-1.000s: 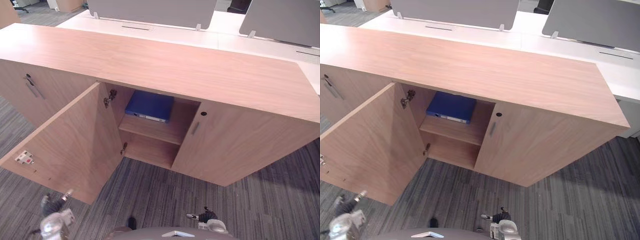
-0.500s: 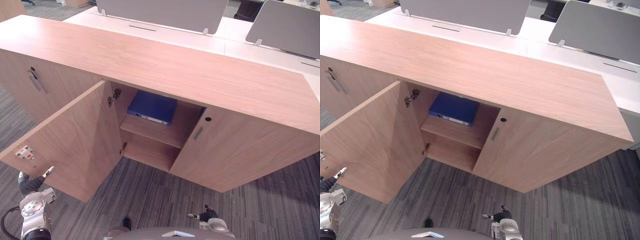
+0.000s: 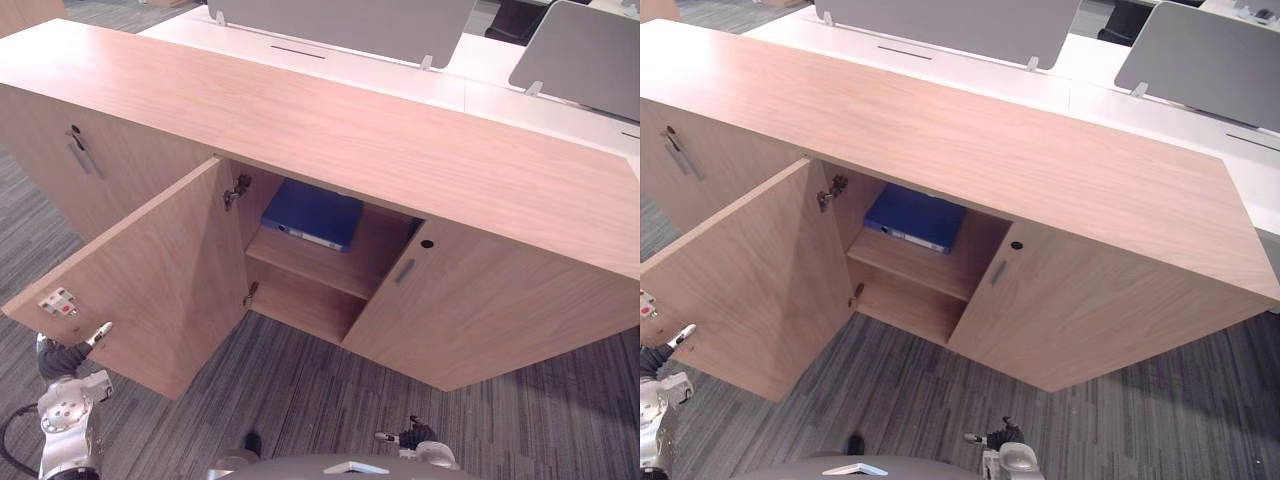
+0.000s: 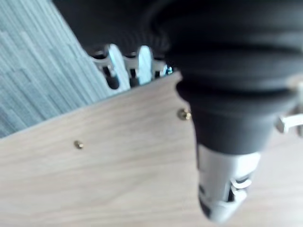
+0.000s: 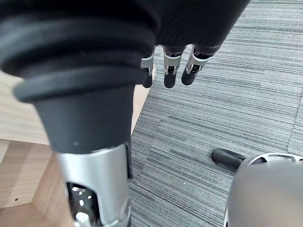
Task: Walk over to the cabinet, pick up the folder, carry it to the office cabinet, place the folder inside the office cabinet, then close the office cabinet door
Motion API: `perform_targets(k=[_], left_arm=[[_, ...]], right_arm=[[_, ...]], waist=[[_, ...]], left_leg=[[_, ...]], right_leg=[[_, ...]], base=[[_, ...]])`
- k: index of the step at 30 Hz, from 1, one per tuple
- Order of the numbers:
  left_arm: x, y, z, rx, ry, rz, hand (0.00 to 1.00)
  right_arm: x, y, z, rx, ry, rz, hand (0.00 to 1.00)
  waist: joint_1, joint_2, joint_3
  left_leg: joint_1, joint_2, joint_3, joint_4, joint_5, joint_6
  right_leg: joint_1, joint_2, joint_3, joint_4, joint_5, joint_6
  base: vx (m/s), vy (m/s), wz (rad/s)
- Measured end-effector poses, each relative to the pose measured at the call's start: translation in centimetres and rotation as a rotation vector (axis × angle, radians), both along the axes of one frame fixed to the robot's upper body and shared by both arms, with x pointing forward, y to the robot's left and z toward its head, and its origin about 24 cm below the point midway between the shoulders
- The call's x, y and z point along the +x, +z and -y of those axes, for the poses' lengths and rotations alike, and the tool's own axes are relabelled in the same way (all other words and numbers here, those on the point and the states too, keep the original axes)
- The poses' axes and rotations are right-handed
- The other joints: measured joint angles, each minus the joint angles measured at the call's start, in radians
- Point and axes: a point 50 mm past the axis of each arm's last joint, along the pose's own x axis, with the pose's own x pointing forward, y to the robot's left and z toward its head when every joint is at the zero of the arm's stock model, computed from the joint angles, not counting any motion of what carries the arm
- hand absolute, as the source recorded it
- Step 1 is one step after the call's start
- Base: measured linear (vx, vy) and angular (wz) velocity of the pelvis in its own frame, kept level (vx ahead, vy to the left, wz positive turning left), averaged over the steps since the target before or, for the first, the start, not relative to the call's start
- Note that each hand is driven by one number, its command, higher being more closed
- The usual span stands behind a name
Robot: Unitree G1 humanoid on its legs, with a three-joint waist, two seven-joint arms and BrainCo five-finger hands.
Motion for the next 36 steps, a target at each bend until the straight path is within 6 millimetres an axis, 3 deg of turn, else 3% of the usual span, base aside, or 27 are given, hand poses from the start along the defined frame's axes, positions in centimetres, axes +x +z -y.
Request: perform_targets(k=[5,9,15,18,20,29,36], left_arm=[[-1.0,-0.8,2.3,-0.036,-0.053,-0.002,0.0],[-1.9,-1.2,5.3,-0.094,-0.152,0.01,0.0],[-2.0,0.1,9.5,-0.192,-0.307,0.109,0.0],[-1.0,1.3,11.4,-0.223,-0.417,0.189,0.0],[-1.3,1.3,13.3,-0.278,-0.486,0.207,0.0],[-1.6,0.5,15.9,-0.372,-0.635,0.149,0.0],[-0.2,0.7,19.8,-0.509,-0.808,0.181,0.0]], right_arm=[[-0.4,-0.1,0.0,0.001,0.002,-0.009,0.0],[-1.1,-0.3,-0.2,0.014,0.001,-0.028,0.0],[-1.8,-0.4,-0.1,0.012,-0.002,-0.042,0.0],[-1.8,-0.4,-0.1,0.012,0.002,-0.039,0.0],[-1.6,-0.3,-0.2,0.011,0.025,-0.032,0.0],[-0.9,0.0,0.0,-0.002,0.095,-0.013,0.0],[-1.8,-0.1,0.0,-0.01,0.122,-0.031,0.0]], waist=[[0.005,0.002,0.001],[0.015,0.003,0.002],[0.015,0.004,0.002],[0.009,0.005,0.001],[0.002,0.007,0.0],[-0.015,0.033,-0.008],[-0.064,0.041,-0.026]], left_leg=[[0.004,0.001,0.001,0.0,0.006,0.003],[0.0,0.001,-0.001,0.0,0.015,0.004],[-0.002,-0.001,-0.008,0.0,0.021,-0.003],[-0.001,-0.002,-0.008,0.0,0.024,-0.004],[0.0,-0.001,-0.006,0.0,0.029,-0.001],[0.04,0.006,0.064,0.0,0.035,0.006],[0.076,0.01,0.152,0.0,0.014,0.008]], right_leg=[[0.002,0.0,0.001,0.004,0.003,-0.001],[-0.002,-0.002,0.002,0.013,-0.001,-0.006],[-0.004,0.0,0.028,0.015,-0.016,0.017],[-0.003,0.0,0.035,0.015,-0.017,0.02],[-0.002,0.0,0.048,0.014,-0.007,0.022],[0.001,0.003,0.118,0.007,0.032,0.02],[-0.002,0.007,0.211,-0.006,0.039,0.031]], base=[[-0.07,-0.016,0.01],[-0.09,-0.017,0.02],[-0.08,-0.011,0.05],[-0.04,-0.003,0.02],[0.0,0.0,0.0],[-0.04,0.005,-0.22],[-0.08,0.032,-0.37]])
